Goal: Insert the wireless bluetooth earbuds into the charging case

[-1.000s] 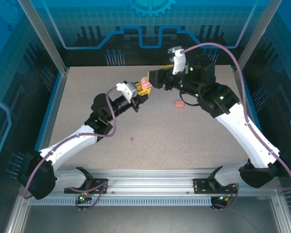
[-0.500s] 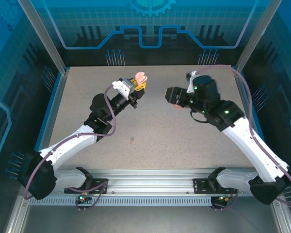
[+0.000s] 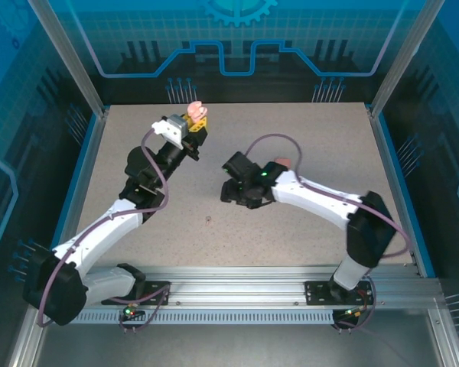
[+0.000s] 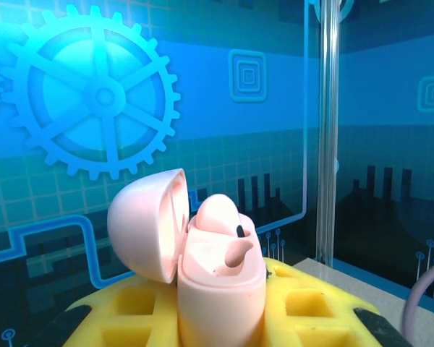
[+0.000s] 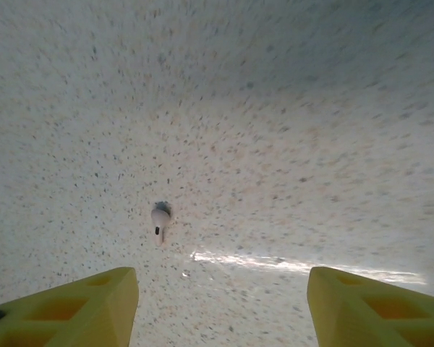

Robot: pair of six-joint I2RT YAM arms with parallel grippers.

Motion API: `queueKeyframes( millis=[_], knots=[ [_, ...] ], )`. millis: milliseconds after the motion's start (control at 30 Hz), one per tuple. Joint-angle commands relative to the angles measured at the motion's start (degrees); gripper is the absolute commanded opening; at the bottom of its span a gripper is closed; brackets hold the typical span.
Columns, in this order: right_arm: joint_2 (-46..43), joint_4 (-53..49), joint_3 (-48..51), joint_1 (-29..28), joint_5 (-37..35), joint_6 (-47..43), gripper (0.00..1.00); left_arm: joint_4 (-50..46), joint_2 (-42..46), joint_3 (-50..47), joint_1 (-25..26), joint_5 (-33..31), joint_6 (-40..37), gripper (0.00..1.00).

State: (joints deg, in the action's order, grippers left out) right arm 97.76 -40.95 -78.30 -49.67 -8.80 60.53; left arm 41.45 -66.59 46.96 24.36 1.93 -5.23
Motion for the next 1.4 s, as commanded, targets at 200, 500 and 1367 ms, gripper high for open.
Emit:
queueKeyframes(
  millis=[200,500,1367],
  knots=[
    [19.07,-8.86,-16.99,-4.4,2.03,8.71,0.59,1.39,3.98,-1.74,-2.59,-1.75,3.57,0.0],
    [28.97,-14.54,-26.66,-7.27,3.94,10.46,0.53,1.91,4.95,-2.9,-4.15,-1.73,4.78,0.0],
    [37.06,-16.8,-32.64,-7.46,4.23,11.19,0.42,3.2,4.6,-4.29,-6.17,-0.97,6.29,0.0]
  ],
)
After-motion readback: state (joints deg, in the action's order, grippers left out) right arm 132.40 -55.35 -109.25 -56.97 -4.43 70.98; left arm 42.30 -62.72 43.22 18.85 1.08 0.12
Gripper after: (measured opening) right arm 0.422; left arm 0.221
